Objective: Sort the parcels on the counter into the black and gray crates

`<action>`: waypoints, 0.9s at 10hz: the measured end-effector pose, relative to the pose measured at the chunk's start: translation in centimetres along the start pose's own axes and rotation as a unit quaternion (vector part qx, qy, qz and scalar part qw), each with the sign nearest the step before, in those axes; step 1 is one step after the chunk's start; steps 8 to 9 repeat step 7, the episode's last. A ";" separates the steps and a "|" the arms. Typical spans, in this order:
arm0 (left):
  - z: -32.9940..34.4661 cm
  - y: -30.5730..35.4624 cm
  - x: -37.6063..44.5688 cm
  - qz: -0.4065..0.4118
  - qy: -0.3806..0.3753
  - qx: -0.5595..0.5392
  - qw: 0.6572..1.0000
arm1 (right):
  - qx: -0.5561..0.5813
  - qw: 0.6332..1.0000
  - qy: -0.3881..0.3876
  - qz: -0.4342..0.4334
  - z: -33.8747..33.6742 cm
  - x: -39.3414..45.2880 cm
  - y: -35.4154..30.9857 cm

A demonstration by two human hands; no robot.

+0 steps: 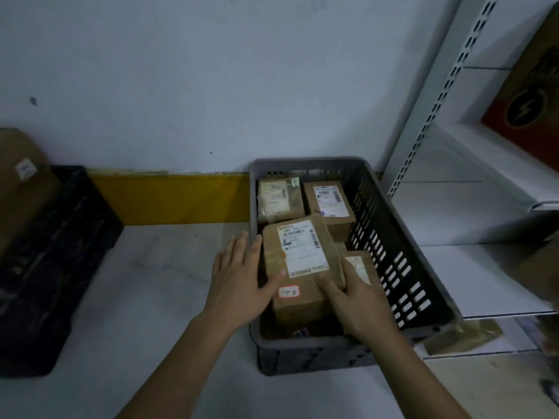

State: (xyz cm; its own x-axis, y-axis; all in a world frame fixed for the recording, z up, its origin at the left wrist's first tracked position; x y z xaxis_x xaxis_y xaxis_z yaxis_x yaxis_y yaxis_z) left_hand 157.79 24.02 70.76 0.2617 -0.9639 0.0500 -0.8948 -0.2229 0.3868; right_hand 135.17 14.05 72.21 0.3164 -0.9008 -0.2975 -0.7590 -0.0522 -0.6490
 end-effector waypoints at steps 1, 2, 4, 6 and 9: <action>0.3 0.5 -0.8 -0.025 -0.008 0.011 1.000 | -0.039 0.997 -0.057 0.018 0.8 0.7 0.3; 0.4 0.7 -1.1 -0.037 -0.014 0.022 0.999 | -0.080 0.993 -0.084 0.015 1.6 1.3 0.5; 0.3 0.8 -0.8 -0.052 -0.005 0.038 0.998 | -0.233 0.968 -0.072 -0.055 2.6 1.8 0.4; -0.1 0.4 -0.5 -0.058 -0.006 0.046 0.997 | -0.349 0.929 -0.107 -0.065 2.7 2.6 -0.1; -0.6 0.5 0.0 -0.055 -0.005 0.048 0.997 | -0.366 0.923 -0.101 -0.066 2.3 2.1 -0.3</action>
Point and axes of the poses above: each hand's wrist, its own x-axis towards the middle knuckle, its own z-axis out of the palm, y = z × x, the point moved 3 cm from there along x, towards the middle knuckle, and after that the axes turned 10 degrees about z, right-handed, at the moved point
